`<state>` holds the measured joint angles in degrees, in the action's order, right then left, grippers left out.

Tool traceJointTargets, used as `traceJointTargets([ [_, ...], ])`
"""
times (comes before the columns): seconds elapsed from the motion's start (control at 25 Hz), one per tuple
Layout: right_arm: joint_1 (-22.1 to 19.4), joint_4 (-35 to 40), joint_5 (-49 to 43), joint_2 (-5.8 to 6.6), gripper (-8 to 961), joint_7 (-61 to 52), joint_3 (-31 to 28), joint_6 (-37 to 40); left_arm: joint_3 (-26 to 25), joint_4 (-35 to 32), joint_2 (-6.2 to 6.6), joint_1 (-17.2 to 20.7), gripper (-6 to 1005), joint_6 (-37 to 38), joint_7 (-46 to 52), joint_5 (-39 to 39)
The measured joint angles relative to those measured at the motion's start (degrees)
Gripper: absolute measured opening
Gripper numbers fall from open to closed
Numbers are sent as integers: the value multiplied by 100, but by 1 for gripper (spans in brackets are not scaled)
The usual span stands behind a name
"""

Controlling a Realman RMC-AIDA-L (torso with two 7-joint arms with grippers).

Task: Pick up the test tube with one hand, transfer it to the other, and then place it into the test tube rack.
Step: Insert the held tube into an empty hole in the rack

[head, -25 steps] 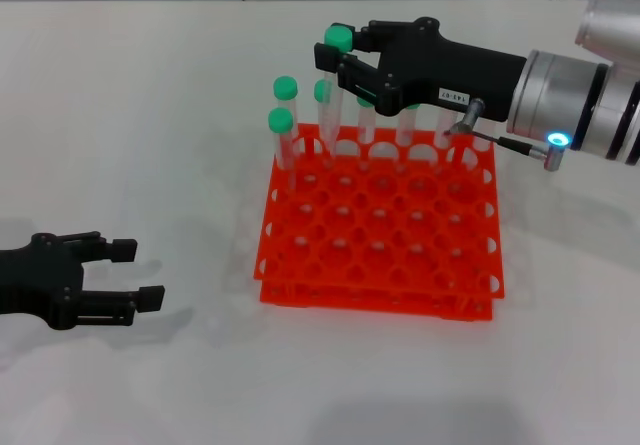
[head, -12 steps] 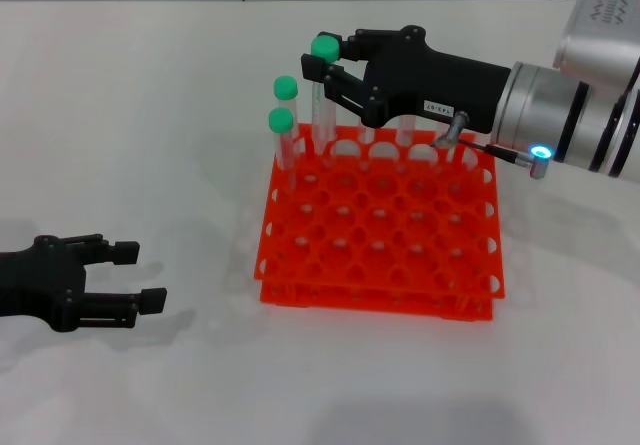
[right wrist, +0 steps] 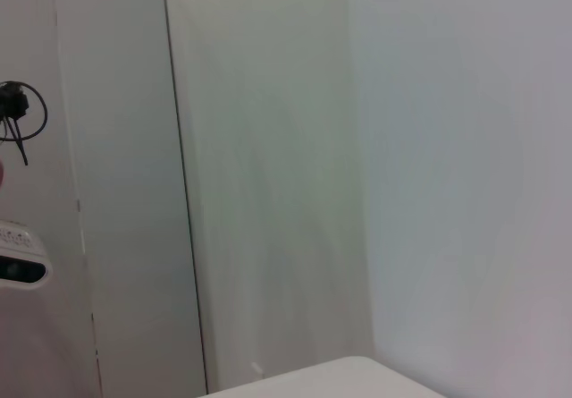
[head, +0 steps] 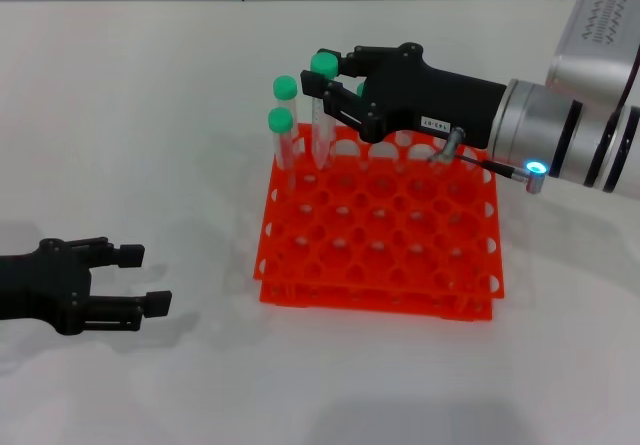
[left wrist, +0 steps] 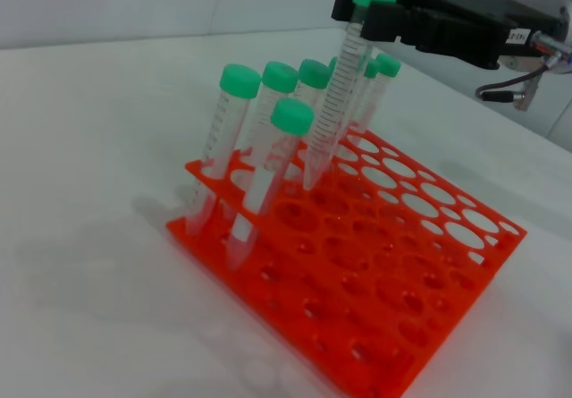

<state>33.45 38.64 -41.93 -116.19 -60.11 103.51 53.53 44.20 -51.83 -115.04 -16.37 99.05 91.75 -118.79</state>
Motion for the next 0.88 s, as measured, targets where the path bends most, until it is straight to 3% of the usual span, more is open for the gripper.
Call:
traceJointTargets([
  [0.88, 4, -14, 229, 0, 265, 120, 160, -282, -25, 7, -86, 55, 861, 80, -81, -48],
])
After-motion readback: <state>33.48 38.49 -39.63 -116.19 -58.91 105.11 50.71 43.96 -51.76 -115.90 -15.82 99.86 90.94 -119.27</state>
